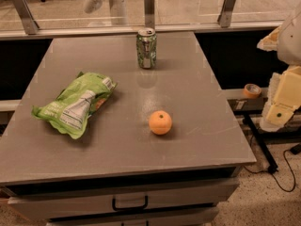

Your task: Move green can near green rice chip bag

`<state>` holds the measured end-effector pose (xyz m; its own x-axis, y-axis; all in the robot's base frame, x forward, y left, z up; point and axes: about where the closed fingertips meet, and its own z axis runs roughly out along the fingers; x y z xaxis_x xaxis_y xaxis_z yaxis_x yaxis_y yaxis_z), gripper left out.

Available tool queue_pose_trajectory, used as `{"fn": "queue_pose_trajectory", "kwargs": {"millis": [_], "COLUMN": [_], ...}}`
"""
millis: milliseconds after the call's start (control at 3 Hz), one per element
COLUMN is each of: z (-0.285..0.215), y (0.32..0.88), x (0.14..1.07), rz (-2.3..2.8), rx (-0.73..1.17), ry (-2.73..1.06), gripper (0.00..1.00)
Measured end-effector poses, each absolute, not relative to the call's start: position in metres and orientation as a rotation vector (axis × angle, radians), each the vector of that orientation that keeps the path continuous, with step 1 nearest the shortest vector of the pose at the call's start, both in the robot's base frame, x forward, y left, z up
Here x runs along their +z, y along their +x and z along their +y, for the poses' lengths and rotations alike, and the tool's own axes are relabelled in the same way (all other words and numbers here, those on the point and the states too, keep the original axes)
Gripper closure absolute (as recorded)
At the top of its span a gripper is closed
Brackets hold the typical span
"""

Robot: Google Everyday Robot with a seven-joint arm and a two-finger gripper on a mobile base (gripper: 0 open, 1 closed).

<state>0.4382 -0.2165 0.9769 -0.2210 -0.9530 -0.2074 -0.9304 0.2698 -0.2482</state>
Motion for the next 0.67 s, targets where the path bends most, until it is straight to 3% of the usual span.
{"fn": "queue_pose_trajectory", "kwargs": {"millis": [667], "z": [-0.207], "y": [0.457], "x": [0.976], "rz": [2.169], "rx": [-0.052], "ry": [-1.701], "gripper": [0.00]}}
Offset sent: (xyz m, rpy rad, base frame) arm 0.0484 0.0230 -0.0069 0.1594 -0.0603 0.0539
